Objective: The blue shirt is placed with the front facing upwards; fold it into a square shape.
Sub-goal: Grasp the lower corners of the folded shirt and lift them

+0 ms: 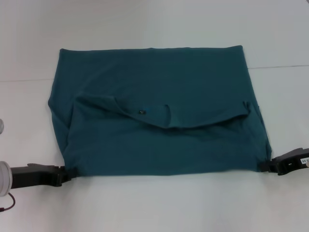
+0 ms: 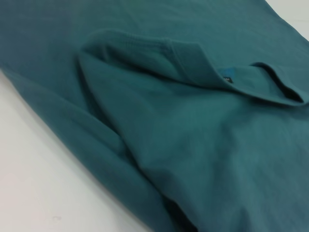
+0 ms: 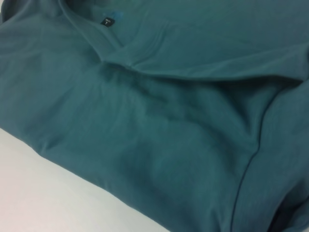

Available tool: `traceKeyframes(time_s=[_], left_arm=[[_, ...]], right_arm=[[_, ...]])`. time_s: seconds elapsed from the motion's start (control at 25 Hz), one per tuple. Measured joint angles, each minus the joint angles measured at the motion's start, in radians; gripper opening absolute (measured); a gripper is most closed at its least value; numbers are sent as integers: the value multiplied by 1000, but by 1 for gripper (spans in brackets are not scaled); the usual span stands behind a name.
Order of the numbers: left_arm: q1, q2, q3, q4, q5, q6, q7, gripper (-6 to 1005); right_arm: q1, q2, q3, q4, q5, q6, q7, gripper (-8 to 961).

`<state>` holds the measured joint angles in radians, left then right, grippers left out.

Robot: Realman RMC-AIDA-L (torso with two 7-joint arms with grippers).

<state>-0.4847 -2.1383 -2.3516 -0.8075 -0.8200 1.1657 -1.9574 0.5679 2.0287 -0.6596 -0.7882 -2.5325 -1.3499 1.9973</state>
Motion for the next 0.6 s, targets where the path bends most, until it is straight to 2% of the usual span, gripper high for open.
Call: traceKeyframes(time_s=[0.08,0.2,0.4,0.6], left_arm=[[0,0,-3,0,0,0,0,385],[0,0,-5,0,-1,0,0,158],[0,1,-4,-1,-5,-1,2,56],[0,2,1,-8,-5,7,6,55]], right_arm=[[0,0,0,0,0,-1,0,32],[0,1,0,0,0,-3,1,32],[1,1,0,0,0,-4,2,32],[2,1,0,-2,0,-5,4,32]])
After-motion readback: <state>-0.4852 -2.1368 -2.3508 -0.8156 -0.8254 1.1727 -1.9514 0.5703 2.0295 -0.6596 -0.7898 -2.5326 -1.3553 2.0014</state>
